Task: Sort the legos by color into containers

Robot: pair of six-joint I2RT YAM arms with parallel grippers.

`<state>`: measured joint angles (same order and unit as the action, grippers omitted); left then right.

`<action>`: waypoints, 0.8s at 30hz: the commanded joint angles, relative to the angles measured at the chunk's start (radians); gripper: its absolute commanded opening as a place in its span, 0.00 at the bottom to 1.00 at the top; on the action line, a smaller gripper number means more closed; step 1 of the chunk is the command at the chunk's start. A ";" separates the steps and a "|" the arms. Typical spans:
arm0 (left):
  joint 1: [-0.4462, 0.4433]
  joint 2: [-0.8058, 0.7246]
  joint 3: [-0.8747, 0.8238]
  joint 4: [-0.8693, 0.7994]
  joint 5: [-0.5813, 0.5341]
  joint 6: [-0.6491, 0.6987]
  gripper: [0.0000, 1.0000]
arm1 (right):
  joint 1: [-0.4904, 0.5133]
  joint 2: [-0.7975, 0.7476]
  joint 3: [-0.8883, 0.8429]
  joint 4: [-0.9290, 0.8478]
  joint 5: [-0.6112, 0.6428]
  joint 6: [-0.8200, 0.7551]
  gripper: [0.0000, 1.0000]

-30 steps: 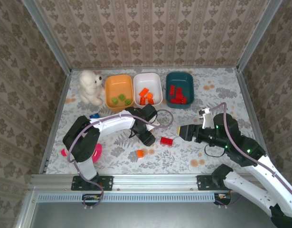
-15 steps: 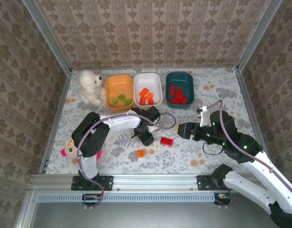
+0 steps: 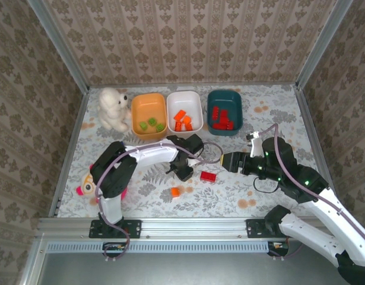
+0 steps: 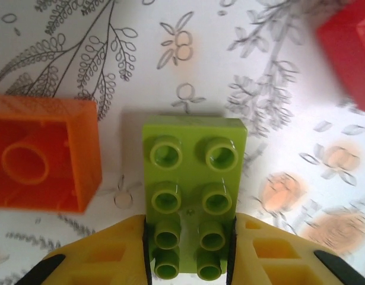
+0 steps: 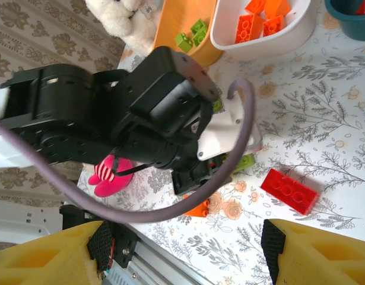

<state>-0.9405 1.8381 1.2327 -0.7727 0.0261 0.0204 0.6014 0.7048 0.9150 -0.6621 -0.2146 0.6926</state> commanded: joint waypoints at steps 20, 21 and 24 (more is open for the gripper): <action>0.635 0.181 0.635 -0.131 0.052 -0.296 0.29 | 0.001 0.214 0.159 0.093 0.024 -0.016 0.70; 0.649 0.223 0.679 -0.145 0.041 -0.303 0.29 | 0.001 0.221 0.162 0.097 0.023 -0.015 0.70; 0.684 0.354 0.821 -0.208 -0.022 -0.338 0.28 | 0.001 0.241 0.172 0.101 0.019 -0.011 0.70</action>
<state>-0.2745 2.1342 1.9541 -0.8963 0.0544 -0.2672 0.6010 0.9360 1.0458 -0.5976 -0.1730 0.6849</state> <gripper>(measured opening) 0.285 0.699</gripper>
